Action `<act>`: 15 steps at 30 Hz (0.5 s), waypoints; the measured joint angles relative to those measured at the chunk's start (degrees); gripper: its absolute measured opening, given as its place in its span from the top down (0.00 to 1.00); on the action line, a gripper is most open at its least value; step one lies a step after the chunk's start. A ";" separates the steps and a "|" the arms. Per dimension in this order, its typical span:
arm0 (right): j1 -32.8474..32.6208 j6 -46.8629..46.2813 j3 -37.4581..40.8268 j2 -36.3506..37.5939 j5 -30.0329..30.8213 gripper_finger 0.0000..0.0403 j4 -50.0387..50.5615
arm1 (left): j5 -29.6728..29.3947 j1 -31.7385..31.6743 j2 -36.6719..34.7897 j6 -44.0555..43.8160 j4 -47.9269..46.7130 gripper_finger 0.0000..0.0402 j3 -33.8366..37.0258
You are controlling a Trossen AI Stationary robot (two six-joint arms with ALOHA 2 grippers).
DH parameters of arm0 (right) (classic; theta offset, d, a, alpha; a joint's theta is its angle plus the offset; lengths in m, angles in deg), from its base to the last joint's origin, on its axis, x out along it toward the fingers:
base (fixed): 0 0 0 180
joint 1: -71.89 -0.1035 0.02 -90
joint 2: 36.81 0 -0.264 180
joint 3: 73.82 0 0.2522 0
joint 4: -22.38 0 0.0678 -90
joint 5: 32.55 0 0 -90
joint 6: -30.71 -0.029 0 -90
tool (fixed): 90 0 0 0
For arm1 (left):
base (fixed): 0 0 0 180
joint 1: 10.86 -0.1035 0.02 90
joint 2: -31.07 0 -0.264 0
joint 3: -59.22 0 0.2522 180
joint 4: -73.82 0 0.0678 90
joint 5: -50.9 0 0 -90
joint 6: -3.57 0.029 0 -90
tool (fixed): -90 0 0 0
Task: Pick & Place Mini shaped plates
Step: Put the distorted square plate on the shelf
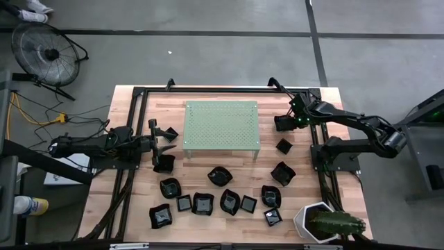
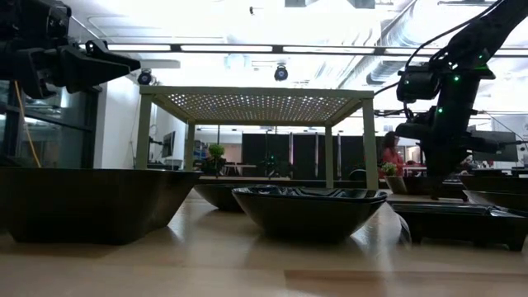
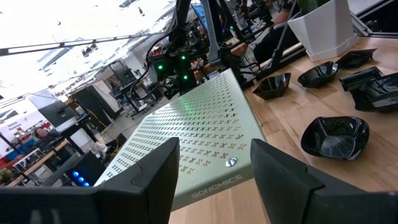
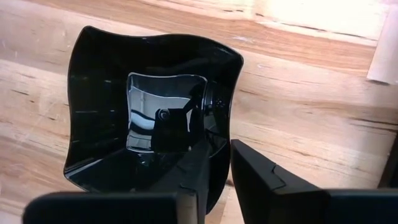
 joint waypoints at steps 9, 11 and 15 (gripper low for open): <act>0.01 0.22 0.00 0.00 0.08 0.94 -0.01 | -0.01 0.00 0.00 0.00 0.00 0.52 0.02; 0.00 0.31 -0.01 0.01 0.23 0.96 -0.03 | -0.02 0.02 0.01 -0.01 0.01 0.52 0.01; 0.00 1.29 -0.09 0.04 0.21 0.99 -0.16 | -0.01 0.02 0.00 -0.01 0.02 0.52 0.00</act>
